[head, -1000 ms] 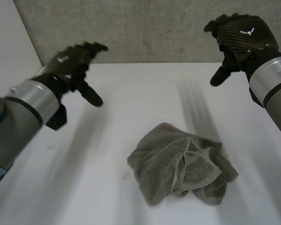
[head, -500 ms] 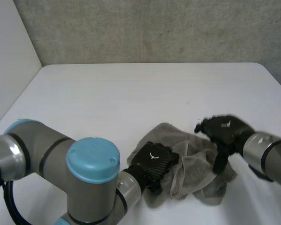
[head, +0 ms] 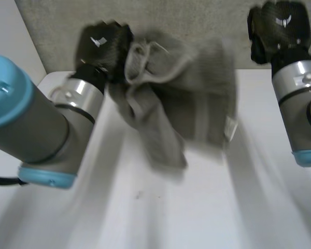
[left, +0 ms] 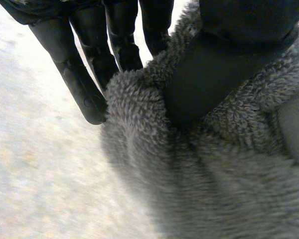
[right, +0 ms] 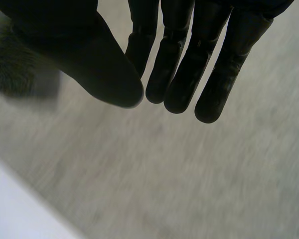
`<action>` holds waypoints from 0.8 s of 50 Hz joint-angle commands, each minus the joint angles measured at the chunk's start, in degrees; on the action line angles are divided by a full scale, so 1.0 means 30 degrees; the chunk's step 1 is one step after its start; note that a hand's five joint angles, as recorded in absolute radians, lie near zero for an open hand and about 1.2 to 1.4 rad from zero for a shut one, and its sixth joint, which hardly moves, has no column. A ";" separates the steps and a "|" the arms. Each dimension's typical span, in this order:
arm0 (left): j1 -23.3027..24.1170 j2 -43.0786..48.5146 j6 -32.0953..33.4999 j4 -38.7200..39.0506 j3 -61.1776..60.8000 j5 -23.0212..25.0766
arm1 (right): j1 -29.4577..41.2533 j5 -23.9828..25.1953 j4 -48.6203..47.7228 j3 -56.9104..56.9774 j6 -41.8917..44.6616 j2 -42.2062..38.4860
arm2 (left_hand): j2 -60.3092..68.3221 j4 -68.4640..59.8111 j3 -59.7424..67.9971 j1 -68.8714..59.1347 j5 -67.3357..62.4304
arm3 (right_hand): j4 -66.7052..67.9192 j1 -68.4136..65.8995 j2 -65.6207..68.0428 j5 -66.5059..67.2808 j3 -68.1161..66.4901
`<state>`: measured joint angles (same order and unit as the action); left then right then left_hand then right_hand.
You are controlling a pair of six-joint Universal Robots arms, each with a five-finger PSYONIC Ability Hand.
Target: Fold the towel.
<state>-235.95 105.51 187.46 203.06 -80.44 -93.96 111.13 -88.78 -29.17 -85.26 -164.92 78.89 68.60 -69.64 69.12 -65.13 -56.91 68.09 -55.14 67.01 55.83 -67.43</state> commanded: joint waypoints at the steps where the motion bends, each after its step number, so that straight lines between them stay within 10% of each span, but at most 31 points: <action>1: -0.0832 -0.0365 0.0033 -0.0158 -0.2095 0.0234 | 0.2444 -0.0114 -0.0125 -0.0843 0.0830 -0.0832 | 0.3307 -0.2961 0.3136 -0.4464 -0.3872 | 0.3972 -0.8287 0.4329 0.4723 -0.4191; 14: -0.1065 0.0338 0.0151 -0.0099 -0.7345 0.0556 | 0.2506 -0.0113 0.2601 -0.3480 0.2911 -0.2946 | -1.0707 1.1054 -1.0878 0.9551 1.0142 | 0.3972 -0.8287 0.4329 0.4723 -0.4191; 17: -0.1386 0.0193 0.0180 -0.0362 -0.7961 0.0615 | 0.2361 -0.0230 0.2983 -0.3658 0.3059 -0.2859 | -1.2557 1.2903 -1.2728 1.1400 1.1992 | -0.4379 0.0064 -0.4022 -0.3628 0.4160; 23: -0.1857 -0.0482 0.0151 -0.1389 -0.8549 0.0615 | 0.1278 -0.0289 0.3541 -0.3629 0.2973 -0.2741 | -1.3799 1.4146 -1.3970 1.2643 1.3234 | -1.4836 1.0521 -1.4479 -1.4085 1.4616; 40: 0.1365 -0.0687 -0.5063 -0.3557 -0.5473 0.0059 | 0.1422 -0.0318 0.3541 -0.4069 0.2767 -0.2712 | -1.2958 1.3305 -1.3129 1.1802 1.2393 | -1.5353 1.1038 -1.4996 -1.4601 1.5133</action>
<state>-236.69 97.47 180.86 193.75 -101.66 -93.00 115.00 -89.74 -18.57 -97.02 -156.66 71.17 25.15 -25.16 25.17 -25.23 -15.21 21.87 -20.71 23.72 11.28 -23.11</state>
